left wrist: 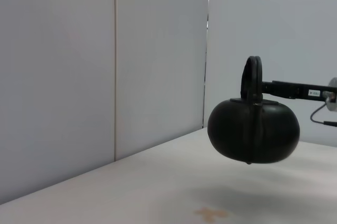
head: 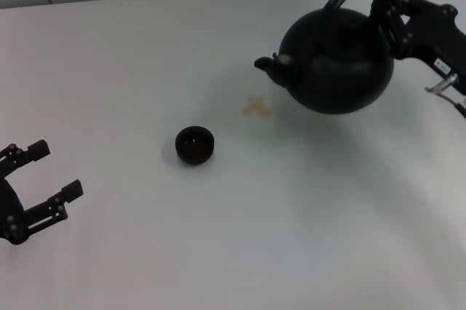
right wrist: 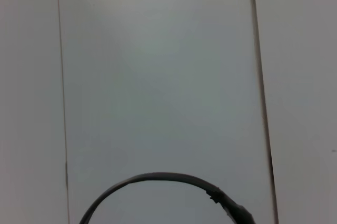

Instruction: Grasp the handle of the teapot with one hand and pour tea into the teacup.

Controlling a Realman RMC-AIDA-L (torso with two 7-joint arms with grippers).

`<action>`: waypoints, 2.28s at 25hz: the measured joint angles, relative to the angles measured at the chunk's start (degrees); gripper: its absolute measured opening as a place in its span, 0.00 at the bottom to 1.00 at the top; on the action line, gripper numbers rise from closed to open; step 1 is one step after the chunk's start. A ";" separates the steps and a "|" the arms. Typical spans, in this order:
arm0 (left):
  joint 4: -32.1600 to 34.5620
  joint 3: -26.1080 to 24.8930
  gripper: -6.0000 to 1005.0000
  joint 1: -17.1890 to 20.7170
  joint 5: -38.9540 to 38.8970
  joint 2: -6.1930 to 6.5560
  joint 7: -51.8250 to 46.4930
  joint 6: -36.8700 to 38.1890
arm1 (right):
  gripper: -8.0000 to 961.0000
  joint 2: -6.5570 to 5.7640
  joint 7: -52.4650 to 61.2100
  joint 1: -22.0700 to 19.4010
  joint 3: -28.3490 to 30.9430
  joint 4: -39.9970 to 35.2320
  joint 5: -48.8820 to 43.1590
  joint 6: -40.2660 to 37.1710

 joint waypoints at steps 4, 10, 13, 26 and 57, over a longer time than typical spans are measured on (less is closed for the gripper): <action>-0.07 0.00 0.81 -0.02 0.00 -0.10 0.00 0.08 | 0.18 0.11 -5.63 -1.20 0.40 4.95 2.37 0.14; -0.08 0.00 0.81 -0.03 0.00 -0.17 0.00 0.14 | 0.19 0.13 -11.09 -1.54 0.90 9.38 5.16 1.83; -0.14 0.08 0.81 -0.03 0.00 -0.23 0.00 0.25 | 0.19 0.19 -13.36 -1.25 1.32 11.01 5.29 3.94; -0.93 0.00 0.81 0.06 0.00 -0.23 0.42 0.41 | 0.21 0.27 -16.18 -1.15 1.43 12.71 5.39 5.38; -1.11 0.00 0.81 -0.03 -0.10 -0.14 0.15 0.39 | 0.71 0.16 -16.12 -10.35 1.25 13.09 5.16 -4.52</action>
